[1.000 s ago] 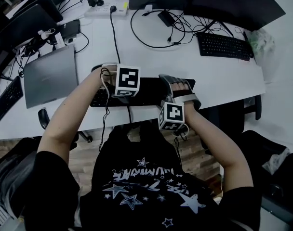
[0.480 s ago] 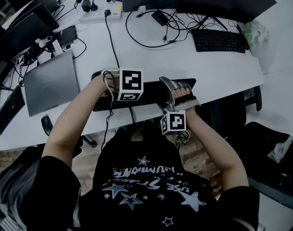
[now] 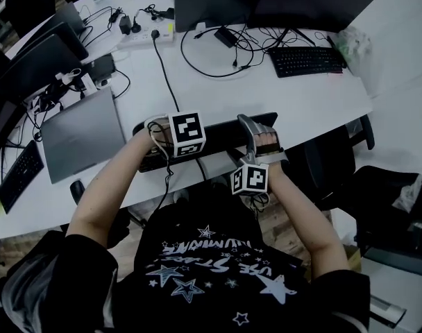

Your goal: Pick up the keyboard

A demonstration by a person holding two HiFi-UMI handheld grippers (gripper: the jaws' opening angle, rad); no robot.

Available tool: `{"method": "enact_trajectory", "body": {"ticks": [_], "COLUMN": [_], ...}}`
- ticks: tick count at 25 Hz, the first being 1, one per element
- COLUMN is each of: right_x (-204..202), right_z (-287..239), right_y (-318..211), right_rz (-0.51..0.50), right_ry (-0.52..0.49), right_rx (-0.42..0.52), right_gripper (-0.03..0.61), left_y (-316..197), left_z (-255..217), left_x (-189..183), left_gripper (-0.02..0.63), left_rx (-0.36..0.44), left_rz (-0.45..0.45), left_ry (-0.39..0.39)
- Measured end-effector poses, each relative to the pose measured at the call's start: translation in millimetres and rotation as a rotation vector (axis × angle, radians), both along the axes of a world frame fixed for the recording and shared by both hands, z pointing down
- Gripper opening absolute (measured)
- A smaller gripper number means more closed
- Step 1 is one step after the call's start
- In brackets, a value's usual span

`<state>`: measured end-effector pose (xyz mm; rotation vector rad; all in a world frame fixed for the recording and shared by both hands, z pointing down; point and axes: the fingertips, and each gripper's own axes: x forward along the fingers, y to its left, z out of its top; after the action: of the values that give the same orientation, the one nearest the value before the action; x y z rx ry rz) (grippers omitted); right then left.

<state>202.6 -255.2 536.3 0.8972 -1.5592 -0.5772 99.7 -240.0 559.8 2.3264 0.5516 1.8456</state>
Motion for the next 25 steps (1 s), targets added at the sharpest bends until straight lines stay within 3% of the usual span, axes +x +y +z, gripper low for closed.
{"method": "enact_trajectory", "body": {"ticks": [5, 13, 18, 25], "right_x": [6.5, 28.9, 33.7, 36.1], "right_z": [-26.2, -51.0, -60.6, -58.6], "right_y": [-2.5, 15.9, 24.3, 42.5], "right_rz": [0.167, 0.433, 0.523, 0.555], "right_ry": [-0.088, -0.291, -0.463, -0.583], "right_rx": [0.084, 0.154, 0.175, 0.178], "right_gripper": [0.552, 0.552, 0.552, 0.552], "left_y": [-9.3, -34.6, -46.7, -41.6], "left_z": [-5.4, -23.2, -44.3, -67.8], "left_x": [-15.6, -25.2, -14.3, -13.0], "left_gripper": [0.092, 0.091, 0.091, 0.091], "left_rx": [0.042, 0.139, 0.119, 0.099], "left_rz": [-0.079, -0.124, -0.263, -0.472], "left_ry": [0.036, 0.107, 0.219, 0.327]}}
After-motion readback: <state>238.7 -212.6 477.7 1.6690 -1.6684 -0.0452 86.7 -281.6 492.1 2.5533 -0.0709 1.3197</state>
